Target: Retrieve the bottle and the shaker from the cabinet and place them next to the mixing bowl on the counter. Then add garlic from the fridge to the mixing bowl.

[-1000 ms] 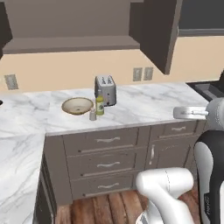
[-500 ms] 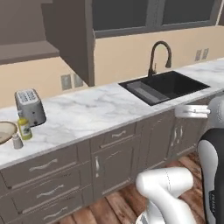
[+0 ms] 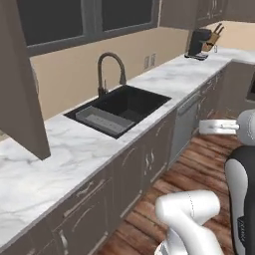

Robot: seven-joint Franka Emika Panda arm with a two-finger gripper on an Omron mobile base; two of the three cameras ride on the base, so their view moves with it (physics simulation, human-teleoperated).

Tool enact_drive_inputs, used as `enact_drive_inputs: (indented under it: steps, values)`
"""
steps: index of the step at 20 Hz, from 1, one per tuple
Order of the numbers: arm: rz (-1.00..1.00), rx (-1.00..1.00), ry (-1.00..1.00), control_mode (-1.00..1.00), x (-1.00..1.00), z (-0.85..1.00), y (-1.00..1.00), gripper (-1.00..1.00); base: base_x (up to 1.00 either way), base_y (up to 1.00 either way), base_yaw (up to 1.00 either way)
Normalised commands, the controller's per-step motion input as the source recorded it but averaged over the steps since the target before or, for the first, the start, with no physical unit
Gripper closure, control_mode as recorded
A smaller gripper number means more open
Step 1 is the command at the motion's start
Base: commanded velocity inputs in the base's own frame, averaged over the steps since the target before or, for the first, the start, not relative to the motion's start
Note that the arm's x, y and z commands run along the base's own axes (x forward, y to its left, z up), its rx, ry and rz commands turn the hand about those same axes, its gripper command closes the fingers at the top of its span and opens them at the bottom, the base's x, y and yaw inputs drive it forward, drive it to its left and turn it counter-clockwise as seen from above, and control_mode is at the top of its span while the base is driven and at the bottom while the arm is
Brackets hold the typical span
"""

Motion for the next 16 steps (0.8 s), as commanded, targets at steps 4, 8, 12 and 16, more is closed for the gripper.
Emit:
enact_drive_inputs:
  steps: [4, 8, 12, 16]
  values:
    - [0.00, 0.00, 0.00, 1.00, 0.00, 0.00, 0.00, -1.00, 0.09, 0.00, -0.94]
    - [0.00, 0.00, 0.00, 1.00, 0.00, 0.00, 0.00, -1.00, 0.00, 0.00, -0.99]
    - [0.00, 0.00, 0.00, 1.00, 0.00, 0.00, 0.00, -1.00, 0.00, 0.00, -0.97]
    - [0.00, 0.00, 0.00, 1.00, 0.00, 0.00, 0.00, -1.00, 0.00, 0.00, -0.92]
